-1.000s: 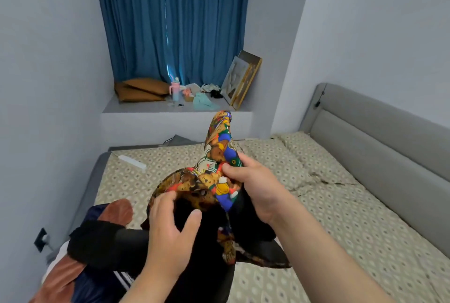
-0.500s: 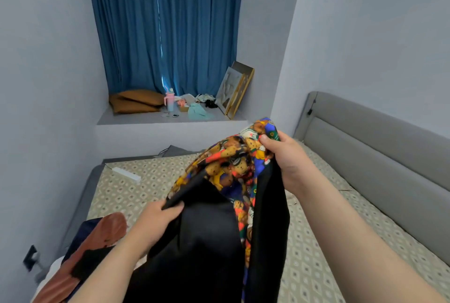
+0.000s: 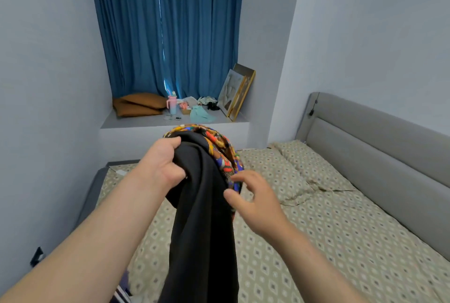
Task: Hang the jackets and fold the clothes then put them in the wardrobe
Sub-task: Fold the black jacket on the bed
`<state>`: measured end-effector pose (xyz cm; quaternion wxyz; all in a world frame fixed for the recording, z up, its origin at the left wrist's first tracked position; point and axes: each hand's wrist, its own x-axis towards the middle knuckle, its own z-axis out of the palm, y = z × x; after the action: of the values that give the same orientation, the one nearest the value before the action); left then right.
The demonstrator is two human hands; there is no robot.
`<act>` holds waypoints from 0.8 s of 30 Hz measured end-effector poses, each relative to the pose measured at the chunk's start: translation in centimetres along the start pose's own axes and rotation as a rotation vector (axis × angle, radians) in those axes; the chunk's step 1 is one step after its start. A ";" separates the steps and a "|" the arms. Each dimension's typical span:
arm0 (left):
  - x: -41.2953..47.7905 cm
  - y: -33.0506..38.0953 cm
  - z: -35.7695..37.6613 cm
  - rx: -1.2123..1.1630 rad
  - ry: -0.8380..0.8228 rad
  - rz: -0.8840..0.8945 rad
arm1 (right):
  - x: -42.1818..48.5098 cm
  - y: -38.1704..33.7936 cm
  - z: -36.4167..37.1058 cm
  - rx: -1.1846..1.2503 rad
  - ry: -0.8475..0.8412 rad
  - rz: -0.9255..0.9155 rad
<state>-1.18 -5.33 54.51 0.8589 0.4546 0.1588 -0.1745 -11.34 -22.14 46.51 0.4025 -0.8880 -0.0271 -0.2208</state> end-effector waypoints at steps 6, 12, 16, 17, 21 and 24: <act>-1.3 1.6 3.2 0.009 -0.034 0.101 | -2.9 -0.4 3.5 0.106 -0.178 0.205; -2.6 3.1 3.1 0.116 -0.101 0.270 | -1.5 0.8 2.0 0.265 -0.082 0.364; -2.0 4.5 1.4 0.216 -0.146 0.369 | 1.1 -0.3 -1.8 0.491 -0.084 0.323; -1.6 4.7 0.8 0.222 -0.126 0.371 | 2.0 -0.7 -2.7 0.546 -0.064 0.324; -0.2 6.6 -1.5 0.257 -0.024 0.360 | 4.8 -1.5 -5.8 0.652 0.036 0.440; -0.1 8.5 -3.0 0.230 -0.049 0.364 | 5.6 -1.0 -7.3 0.711 0.098 0.532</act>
<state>2.18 1.63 59.07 0.8223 0.5664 0.0321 -0.0448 -9.19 -27.49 53.79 0.7263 -0.6590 0.1473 -0.1282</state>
